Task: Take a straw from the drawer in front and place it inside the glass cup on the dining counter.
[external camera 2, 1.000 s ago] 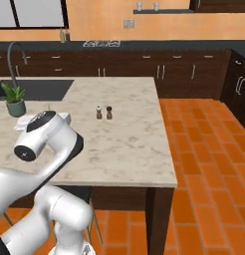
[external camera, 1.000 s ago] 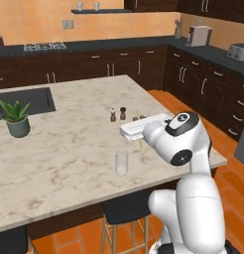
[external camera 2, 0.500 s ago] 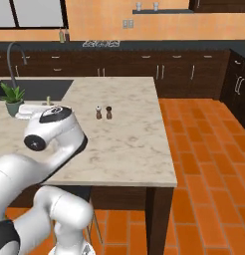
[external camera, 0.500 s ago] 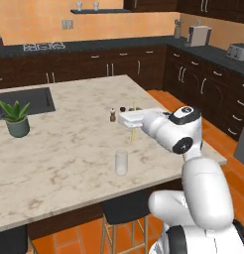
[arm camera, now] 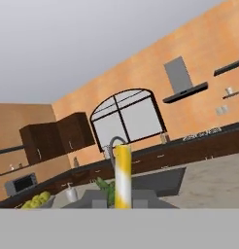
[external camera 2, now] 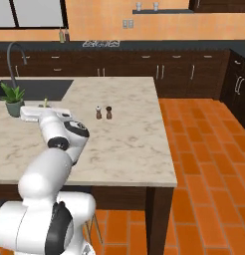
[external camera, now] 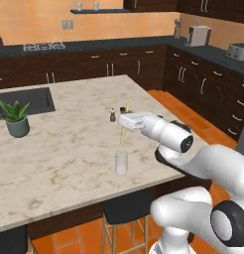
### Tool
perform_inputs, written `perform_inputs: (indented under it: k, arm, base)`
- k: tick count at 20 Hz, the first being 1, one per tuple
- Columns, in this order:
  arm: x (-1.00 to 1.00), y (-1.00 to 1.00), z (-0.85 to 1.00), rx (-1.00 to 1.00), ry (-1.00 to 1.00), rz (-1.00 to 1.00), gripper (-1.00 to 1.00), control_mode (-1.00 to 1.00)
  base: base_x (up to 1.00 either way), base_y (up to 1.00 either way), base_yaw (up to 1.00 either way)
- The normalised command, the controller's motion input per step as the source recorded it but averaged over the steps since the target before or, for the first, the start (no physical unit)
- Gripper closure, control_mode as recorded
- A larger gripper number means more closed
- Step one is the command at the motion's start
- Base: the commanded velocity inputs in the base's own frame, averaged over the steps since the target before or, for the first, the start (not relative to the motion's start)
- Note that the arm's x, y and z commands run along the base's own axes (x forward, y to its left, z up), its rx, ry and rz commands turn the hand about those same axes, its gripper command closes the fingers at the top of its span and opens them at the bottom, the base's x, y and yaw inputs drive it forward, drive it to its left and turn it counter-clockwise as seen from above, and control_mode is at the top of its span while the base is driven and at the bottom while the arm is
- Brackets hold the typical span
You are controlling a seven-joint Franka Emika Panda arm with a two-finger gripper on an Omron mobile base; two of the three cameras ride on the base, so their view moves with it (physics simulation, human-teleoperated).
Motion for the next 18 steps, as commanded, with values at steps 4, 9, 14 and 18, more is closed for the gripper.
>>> perform_inputs:
  k: [4, 9, 14, 18]
  arm:
    - [0.01, -0.1, -0.06, -0.01, -0.17, 0.28, 1.0, -1.0]
    - [0.06, -0.48, -0.14, -0.03, -0.2, 0.16, 1.0, -1.0]
    - [0.04, -0.25, -0.24, -0.03, -0.21, 0.13, 1.0, -1.0]
    - [0.15, -0.01, -0.06, -0.07, -0.02, 0.14, 1.0, -1.0]
  base:
    - [0.0, 0.0, 0.0]
    - [0.0, 0.0, 0.0]
    - [0.0, 0.0, 0.0]
    - [0.0, 0.0, 0.0]
